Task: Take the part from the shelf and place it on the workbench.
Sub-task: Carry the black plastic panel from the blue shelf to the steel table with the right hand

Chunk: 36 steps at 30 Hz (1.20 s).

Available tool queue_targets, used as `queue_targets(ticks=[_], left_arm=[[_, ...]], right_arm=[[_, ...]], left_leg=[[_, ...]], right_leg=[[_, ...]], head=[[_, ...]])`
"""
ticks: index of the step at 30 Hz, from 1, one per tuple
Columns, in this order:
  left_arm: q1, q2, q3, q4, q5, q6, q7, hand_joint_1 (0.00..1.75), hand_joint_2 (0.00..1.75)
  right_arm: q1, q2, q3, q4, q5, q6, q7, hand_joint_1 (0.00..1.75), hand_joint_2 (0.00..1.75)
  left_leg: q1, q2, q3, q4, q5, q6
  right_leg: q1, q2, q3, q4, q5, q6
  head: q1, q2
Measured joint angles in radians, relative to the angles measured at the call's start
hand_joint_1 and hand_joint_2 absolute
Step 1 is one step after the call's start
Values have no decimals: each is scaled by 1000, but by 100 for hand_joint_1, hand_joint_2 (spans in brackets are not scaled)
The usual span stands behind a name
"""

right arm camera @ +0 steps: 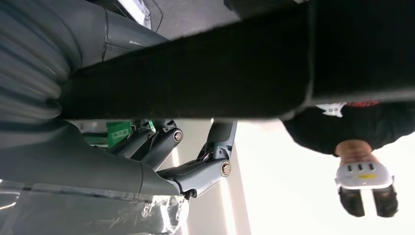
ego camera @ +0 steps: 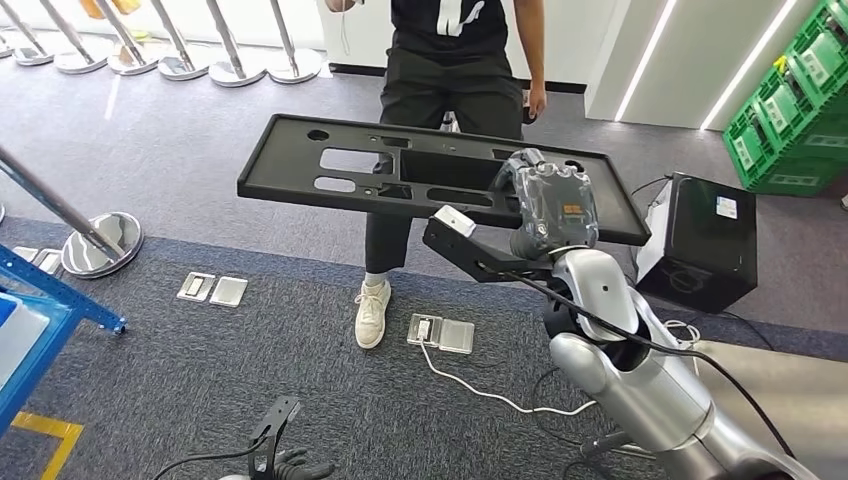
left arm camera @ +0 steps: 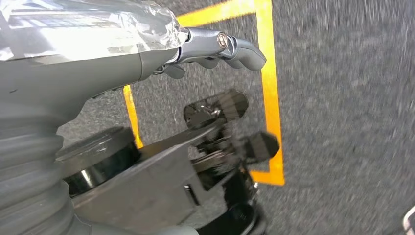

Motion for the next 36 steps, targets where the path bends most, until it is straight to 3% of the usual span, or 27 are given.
queue_targets(ticks=[1,2,3,6,8,10,11,13,14,16,17,18,19,21,22,23,25,27,30,31,32,33,34,36], left_arm=[[3,0,0,0,0,0,1,0,175],[5,0,0,0,0,0,2,0,175],[5,0,0,0,0,1,3,0,175],[3,2,0,0,-1,9,4,0,175],[2,3,0,0,-1,13,4,0,175],[2,2,0,0,-1,15,2,0,175],[1,2,0,-1,-1,15,1,0,175],[-2,1,0,-1,-2,14,-2,0,175],[-2,1,0,-1,-3,14,-2,0,175],[0,1,0,-1,-4,14,-3,0,175],[2,1,0,-1,-6,14,-3,0,175],[2,1,-1,-1,-7,14,-4,0,175],[1,1,-1,-1,-8,14,-5,0,175],[-2,0,-1,-1,-10,14,-8,0,175],[-4,0,-1,-1,-11,13,-10,0,175],[-6,0,-2,-1,-13,11,-10,0,175],[-8,0,-4,-1,-17,8,-10,0,175],[-10,0,-5,-1,-19,7,-10,0,175],[-10,0,-6,-1,-18,5,-9,0,175],[-8,0,-6,-1,-17,4,-8,0,175],[-6,0,-6,-1,-16,3,-7,0,175],[-5,0,-6,-1,-16,3,-7,0,175],[-6,0,-6,-1,-16,3,-6,0,175],[-8,0,-6,-1,-16,3,-2,0,175]], right_arm=[[-1,1,0,0,-2,-1,0,175,175],[-1,1,1,0,-4,-3,0,175,175],[-3,1,1,0,-6,-4,0,175,175],[-13,1,2,0,-14,-9,0,175,175],[-20,2,2,1,-21,-12,0,175,175],[-22,3,2,1,-25,-14,0,175,175],[-24,2,3,1,-24,-15,0,175,175],[-31,1,3,2,-21,-16,0,175,175],[-34,1,3,2,-20,-16,-1,175,175],[-37,2,3,3,-20,-16,-1,175,175],[-37,2,3,4,-20,-16,-1,175,175],[-37,2,3,5,-20,-15,-1,175,175],[-37,2,3,6,-19,-15,-1,175,175],[-38,2,3,6,-14,-15,-1,175,175],[-39,2,3,6,-12,-15,-1,175,175],[-39,1,3,6,-10,-15,-1,175,175],[-39,-2,3,6,-8,-15,0,175,175],[-41,-4,3,5,-7,-15,0,175,175],[-43,-4,3,5,-9,-15,0,175,175],[-43,-4,3,5,-11,-15,0,175,175],[-43,-4,3,5,-12,-15,0,175,175],[-42,-4,3,6,-12,-15,0,175,175],[-42,-4,3,6,-12,-15,0,175,175],[-42,-4,3,6,-10,-17,0,175,175]], left_leg=[[0,-4,-25,47,-12,0],[-1,-6,-35,63,-6,2],[-1,-8,-26,36,20,6],[-1,-48,54,-160,122,24],[-3,-67,75,-218,137,30],[-2,-53,79,-228,142,34],[0,-46,82,-235,146,39],[6,-28,88,-251,156,48],[4,-20,88,-253,158,50],[3,-1,87,-252,157,52],[3,9,86,-250,156,51],[4,18,86,-248,154,50],[5,27,87,-245,150,47],[3,42,88,-237,142,38],[0,48,88,-233,138,33],[-3,54,88,-232,136,28],[-4,65,91,-232,134,17],[0,51,87,-208,112,6],[4,3,18,-42,20,-2],[4,-2,-11,18,-3,-3],[4,-5,-28,50,-6,-3],[4,-7,-28,46,9,-1],[4,-10,-9,2,43,2],[6,-37,48,-132,113,10]], right_leg=[[1,10,0,0,0,-1],[2,21,0,0,0,-1],[3,32,1,1,0,-1],[5,63,3,4,1,2],[2,77,-2,4,4,10],[-1,89,-6,0,8,23],[1,82,-9,4,5,29],[4,42,-36,59,-32,38],[3,17,-63,118,-62,42],[-3,-4,-120,237,-107,51],[-6,-8,-130,259,-105,54],[-8,-12,-121,241,-85,57],[-10,-19,-92,185,-53,58],[-6,-48,-27,55,-6,54],[-3,-56,-9,16,4,48],[1,-57,-3,1,2,42],[2,-38,-5,0,4,29],[-2,-23,-3,-7,7,18],[-5,-2,-1,-10,10,7],[-4,7,-1,-10,10,6],[-3,17,-1,-10,10,5],[-3,27,-1,-9,10,5],[-3,37,0,-9,10,5],[-2,56,0,-7,11,8]], head=[[-5,0],[-8,0],[-12,0],[-21,0],[-22,0],[-23,0],[-21,0],[-8,0],[0,0],[12,0],[17,0],[22,0],[27,0],[36,0],[38,0],[38,0],[33,0],[27,0],[9,0],[3,0],[1,0],[-2,0],[-6,0],[-14,0]])
